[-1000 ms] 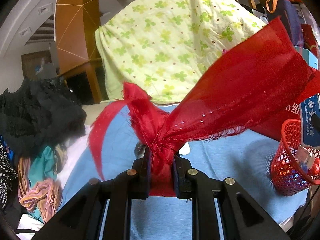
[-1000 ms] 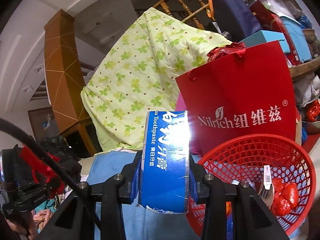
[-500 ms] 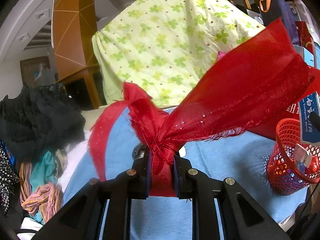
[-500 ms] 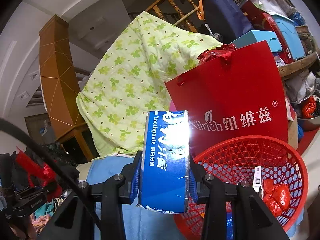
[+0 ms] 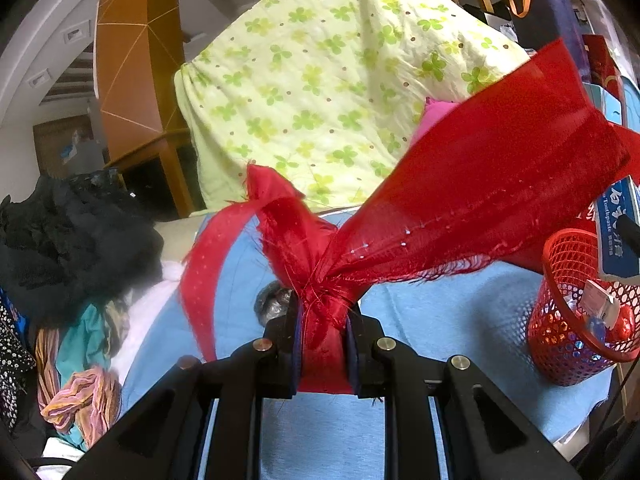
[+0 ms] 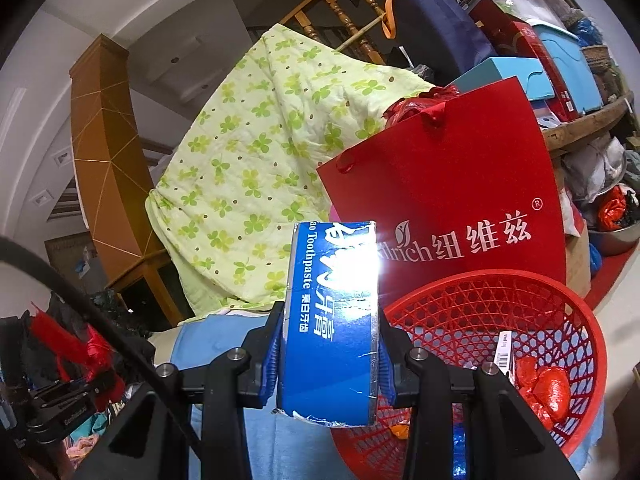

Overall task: Collect trash
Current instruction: 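Carry the red ribbon and toothpaste box over the red wastebasket with both tools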

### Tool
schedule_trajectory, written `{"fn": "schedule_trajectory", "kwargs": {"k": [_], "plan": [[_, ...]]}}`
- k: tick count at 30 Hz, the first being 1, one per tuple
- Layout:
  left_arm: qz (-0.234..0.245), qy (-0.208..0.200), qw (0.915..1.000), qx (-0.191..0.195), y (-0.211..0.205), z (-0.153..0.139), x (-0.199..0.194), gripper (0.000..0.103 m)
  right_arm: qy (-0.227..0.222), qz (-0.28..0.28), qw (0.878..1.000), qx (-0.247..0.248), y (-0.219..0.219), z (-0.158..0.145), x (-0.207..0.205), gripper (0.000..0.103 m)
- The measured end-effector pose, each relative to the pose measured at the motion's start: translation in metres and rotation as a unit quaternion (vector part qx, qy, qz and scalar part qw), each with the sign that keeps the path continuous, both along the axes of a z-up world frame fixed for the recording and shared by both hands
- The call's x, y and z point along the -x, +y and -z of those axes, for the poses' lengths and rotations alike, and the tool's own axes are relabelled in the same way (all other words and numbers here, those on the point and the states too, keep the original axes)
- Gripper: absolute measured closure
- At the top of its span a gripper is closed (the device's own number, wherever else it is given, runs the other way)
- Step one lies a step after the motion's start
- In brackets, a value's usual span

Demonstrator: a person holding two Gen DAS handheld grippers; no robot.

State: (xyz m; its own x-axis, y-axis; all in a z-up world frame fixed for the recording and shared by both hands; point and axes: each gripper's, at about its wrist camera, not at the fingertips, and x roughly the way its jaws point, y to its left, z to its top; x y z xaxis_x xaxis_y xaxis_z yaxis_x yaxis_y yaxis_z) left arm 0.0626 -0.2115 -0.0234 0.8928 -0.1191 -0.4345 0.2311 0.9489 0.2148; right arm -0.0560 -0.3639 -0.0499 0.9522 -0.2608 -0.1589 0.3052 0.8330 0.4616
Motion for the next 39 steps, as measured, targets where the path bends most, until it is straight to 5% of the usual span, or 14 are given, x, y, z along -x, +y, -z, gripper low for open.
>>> {"fn": "schedule_trajectory", "kwargs": {"k": [39], "plan": [[0.06, 0.011, 0.998, -0.018, -0.008, 0.0, 0.005, 0.083, 0.003, 0.028, 0.999, -0.022, -0.019, 0.005, 0.025, 0.06]]}}
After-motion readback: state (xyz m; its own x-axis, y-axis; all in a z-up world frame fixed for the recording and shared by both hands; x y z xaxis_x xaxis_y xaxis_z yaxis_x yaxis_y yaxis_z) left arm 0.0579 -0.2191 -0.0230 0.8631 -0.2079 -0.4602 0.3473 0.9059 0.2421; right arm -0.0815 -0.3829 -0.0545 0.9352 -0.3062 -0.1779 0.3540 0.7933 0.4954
